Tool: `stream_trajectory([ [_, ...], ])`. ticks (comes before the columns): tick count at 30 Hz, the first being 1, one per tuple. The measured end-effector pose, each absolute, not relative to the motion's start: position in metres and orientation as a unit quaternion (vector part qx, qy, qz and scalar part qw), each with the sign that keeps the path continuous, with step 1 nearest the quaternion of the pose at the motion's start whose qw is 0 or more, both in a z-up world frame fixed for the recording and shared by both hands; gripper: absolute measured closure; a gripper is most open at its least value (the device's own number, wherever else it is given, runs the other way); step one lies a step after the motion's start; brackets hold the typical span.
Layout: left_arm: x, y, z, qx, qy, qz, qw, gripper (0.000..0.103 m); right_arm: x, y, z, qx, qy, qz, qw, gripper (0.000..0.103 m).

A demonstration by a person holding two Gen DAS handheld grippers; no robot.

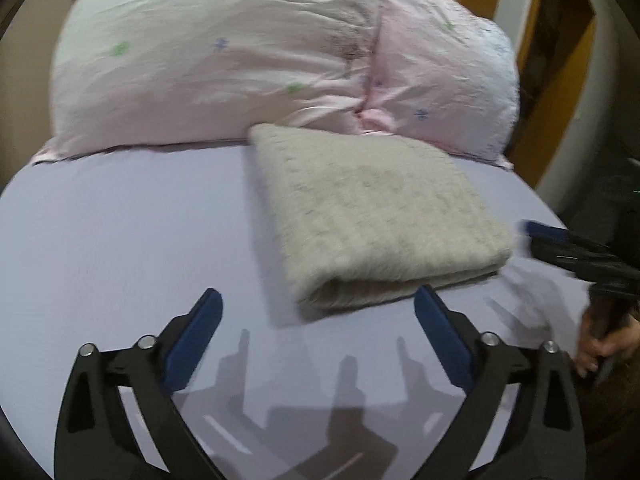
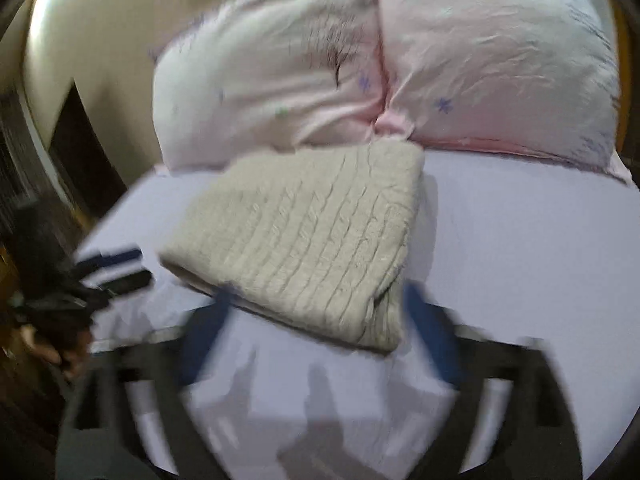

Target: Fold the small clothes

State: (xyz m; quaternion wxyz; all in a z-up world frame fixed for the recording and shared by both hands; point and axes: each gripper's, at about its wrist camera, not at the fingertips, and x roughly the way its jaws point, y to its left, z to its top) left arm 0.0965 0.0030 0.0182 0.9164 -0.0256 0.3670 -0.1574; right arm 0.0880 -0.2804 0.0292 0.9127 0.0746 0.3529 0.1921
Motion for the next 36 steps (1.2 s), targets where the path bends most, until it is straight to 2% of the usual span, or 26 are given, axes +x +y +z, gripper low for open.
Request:
stream_trajectory([
  [3, 0.097, -0.001, 0.010, -0.013, 0.381, -0.130, 0.915, 0.001, 0.085, -0.281, 0.018, 0.090, 0.368, 0.190, 0.906, 0.002],
  [9, 0.112, -0.016, -0.010, 0.014, 0.430, -0.097, 0.898, 0.001, 0.098, -0.269, -0.009, 0.062, 0.454, 0.081, 0.885, 0.002],
  [16, 0.118, -0.018, -0.018, 0.044, 0.452, -0.061, 0.889, 0.001, 0.106, -0.234, -0.018, -0.025, 0.462, 0.048, 0.885, 0.002],
  [36, 0.117, -0.017, -0.018, 0.044, 0.452, -0.061, 0.889, 0.001, 0.100, -0.235, -0.022, -0.019, 0.455, 0.047, 0.889, 0.002],
])
